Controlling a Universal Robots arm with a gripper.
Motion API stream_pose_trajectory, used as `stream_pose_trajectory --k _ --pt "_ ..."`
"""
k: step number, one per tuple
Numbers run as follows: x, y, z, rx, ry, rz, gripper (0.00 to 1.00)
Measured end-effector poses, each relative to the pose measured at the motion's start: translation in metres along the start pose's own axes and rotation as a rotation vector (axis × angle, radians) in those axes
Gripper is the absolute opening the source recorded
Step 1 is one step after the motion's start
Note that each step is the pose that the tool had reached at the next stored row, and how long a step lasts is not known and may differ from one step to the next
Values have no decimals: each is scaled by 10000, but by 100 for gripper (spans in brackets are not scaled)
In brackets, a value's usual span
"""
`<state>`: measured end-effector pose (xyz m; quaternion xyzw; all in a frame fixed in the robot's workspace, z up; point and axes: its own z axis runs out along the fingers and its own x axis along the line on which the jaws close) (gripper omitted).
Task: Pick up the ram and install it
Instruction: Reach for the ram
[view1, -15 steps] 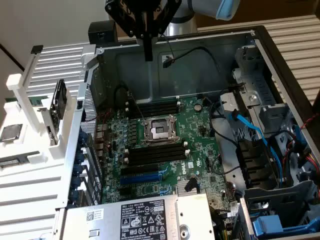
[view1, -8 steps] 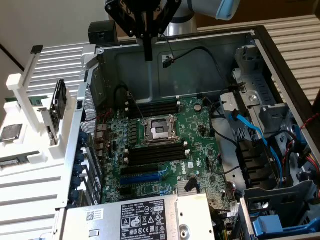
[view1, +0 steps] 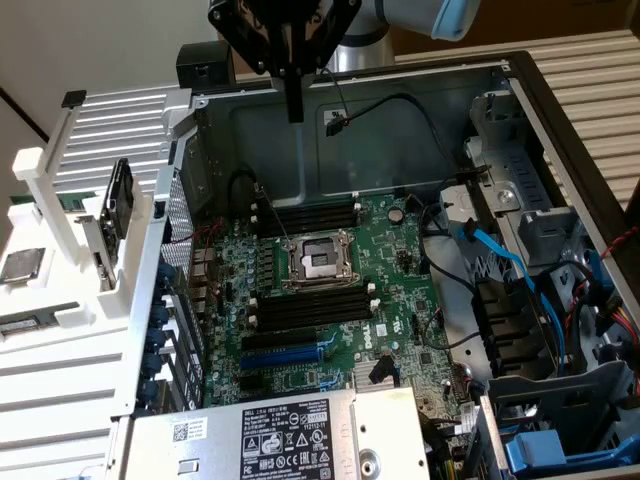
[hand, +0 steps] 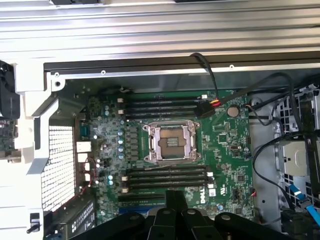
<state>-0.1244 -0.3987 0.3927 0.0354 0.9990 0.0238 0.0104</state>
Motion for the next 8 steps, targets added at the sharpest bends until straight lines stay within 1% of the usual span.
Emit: stream_pose_trajectory --k 3,8 --pt "37 -2 0 -1 -10 -1 10" --pt "107 -7 -2 -1 -10 0 10"
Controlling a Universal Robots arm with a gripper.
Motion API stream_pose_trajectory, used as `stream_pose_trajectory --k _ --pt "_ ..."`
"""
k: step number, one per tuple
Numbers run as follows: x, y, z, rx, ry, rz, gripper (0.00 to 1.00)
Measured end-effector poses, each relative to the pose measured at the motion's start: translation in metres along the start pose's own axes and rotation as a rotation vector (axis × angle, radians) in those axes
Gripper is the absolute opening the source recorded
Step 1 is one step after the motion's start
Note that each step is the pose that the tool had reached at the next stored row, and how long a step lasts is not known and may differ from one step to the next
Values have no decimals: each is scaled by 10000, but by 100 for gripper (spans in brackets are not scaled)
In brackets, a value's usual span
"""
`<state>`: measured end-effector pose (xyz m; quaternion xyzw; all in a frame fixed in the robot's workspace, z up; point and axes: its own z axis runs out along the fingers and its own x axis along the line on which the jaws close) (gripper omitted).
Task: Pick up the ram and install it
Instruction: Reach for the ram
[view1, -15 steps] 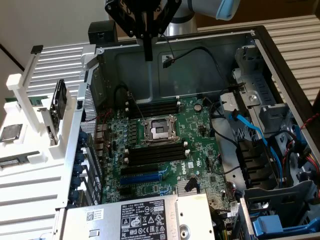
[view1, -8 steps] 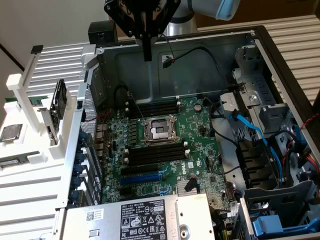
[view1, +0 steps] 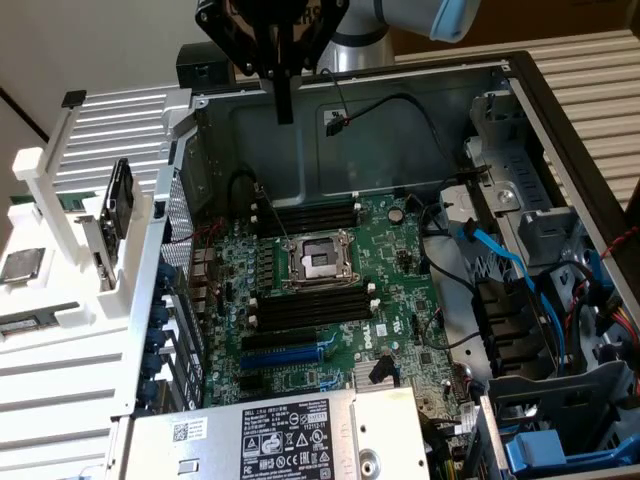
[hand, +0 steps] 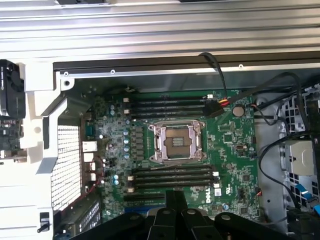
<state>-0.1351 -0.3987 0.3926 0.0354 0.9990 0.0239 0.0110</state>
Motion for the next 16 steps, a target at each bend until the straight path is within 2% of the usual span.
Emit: stream_pose_trajectory --k 8,16 --pt "147 -10 -3 0 0 0 10" --pt "216 -15 -5 0 0 -7 10"
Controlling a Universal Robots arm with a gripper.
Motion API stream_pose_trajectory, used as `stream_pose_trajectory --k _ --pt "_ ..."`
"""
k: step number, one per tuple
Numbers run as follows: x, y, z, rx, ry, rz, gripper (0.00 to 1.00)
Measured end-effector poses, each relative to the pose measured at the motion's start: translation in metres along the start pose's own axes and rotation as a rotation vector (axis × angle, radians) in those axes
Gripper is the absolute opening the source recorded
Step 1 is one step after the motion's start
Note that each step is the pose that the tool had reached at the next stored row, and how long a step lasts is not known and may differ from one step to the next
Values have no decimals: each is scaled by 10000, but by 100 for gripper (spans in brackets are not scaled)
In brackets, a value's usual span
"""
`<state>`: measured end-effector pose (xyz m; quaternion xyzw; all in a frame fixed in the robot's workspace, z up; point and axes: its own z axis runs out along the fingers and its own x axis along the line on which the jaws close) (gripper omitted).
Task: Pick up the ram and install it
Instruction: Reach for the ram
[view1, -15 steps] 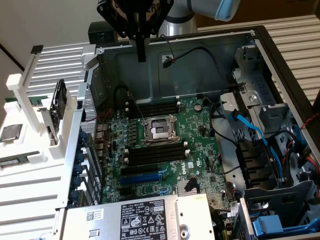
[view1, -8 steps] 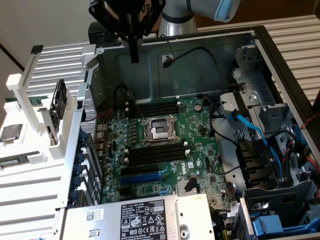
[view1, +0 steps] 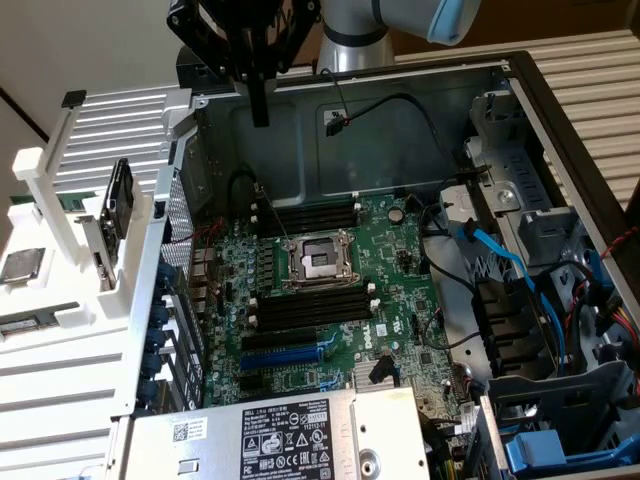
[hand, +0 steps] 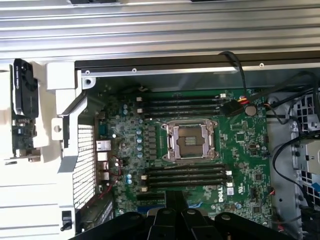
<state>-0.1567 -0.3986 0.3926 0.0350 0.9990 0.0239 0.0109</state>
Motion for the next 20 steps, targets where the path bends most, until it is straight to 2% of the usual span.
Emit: stream_pose_trajectory --k 3,7,15,20 --pt "13 -2 -1 0 1 -9 10" --pt "89 -6 -2 -2 -18 -22 10" --pt "314 -20 -4 15 -18 -59 10" --pt "513 -33 -7 16 -19 -65 10"
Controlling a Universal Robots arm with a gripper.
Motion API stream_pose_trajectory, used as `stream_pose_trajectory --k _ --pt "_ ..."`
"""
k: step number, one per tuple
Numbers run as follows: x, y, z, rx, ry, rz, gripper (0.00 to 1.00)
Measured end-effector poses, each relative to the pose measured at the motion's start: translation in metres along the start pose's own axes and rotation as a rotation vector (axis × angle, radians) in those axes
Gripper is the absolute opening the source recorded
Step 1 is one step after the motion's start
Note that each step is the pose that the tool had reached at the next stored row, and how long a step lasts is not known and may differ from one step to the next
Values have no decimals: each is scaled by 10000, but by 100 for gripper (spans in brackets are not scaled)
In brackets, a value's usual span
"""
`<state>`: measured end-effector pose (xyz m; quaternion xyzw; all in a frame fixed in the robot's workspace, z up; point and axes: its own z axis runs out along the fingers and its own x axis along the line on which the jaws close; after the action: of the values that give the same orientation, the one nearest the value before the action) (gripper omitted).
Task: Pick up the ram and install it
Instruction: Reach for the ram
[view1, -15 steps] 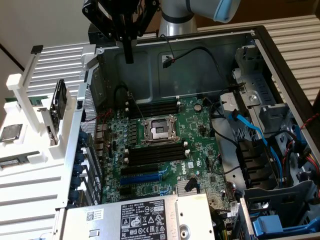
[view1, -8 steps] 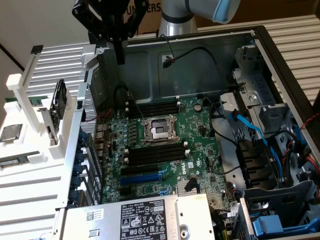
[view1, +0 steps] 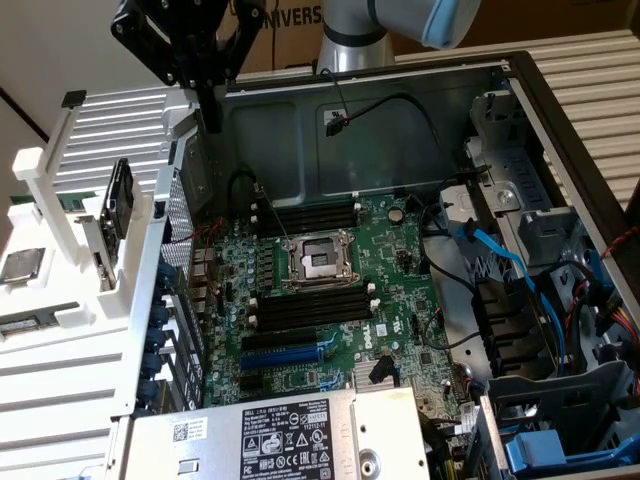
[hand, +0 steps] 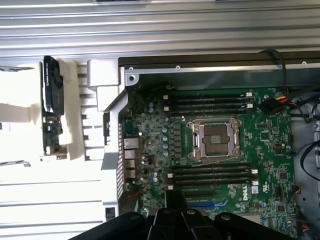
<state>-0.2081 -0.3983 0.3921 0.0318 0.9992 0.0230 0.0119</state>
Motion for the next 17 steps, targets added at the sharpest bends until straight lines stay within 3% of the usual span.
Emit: stream_pose_trajectory --k 17 --pt "572 -24 -14 0 2 -20 10"
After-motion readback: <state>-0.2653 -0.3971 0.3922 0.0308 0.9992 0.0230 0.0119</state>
